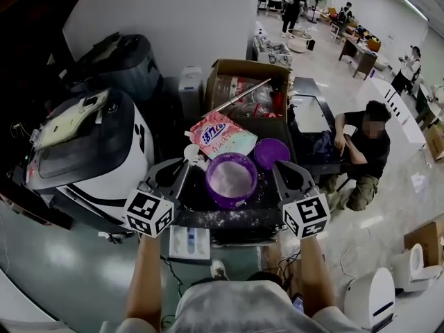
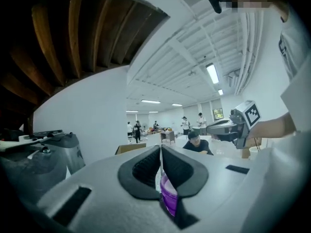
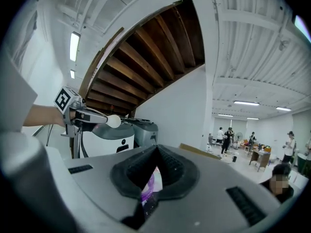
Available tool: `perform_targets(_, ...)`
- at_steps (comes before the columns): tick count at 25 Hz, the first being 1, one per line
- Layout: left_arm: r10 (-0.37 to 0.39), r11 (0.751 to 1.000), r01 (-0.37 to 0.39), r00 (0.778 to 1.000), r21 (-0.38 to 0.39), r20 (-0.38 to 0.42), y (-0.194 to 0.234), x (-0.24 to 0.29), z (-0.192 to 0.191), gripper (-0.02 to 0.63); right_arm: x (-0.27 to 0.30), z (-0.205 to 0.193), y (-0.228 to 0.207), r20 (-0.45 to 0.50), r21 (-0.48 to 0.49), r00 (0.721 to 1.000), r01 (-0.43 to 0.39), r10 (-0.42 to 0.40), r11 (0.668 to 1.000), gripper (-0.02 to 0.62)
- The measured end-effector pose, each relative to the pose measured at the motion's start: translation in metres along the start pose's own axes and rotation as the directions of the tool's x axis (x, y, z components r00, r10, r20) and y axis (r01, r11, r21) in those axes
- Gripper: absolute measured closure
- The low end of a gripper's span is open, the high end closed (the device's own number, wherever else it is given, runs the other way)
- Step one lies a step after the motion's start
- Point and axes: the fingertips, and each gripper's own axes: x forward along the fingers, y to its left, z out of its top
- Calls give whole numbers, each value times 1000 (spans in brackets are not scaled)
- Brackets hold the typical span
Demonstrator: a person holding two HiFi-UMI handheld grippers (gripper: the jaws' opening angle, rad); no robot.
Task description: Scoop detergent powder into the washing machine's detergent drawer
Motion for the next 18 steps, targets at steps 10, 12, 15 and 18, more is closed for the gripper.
perform_targets(10,-170,985,164,977,-55,-132,-11,58,-27,591,38,-29,-18,-66,73,997,-32,37,997,591)
perform_targets(12,-197,980,194,955,-35,-220,-17,67,-41,591,44,-37,-16,-77,101,995,-61,69,993,591)
perform_targets(15,-238,969,246,908,-23,-344,-25,79,-61,591,49,-47,-12,-86,134,990,-99,111,986,591)
perform_targets(18,-286,952,306,861,-21,-420,-35,90,-72,591,50,-56,-14,-98,153,986,-119,135,981,591)
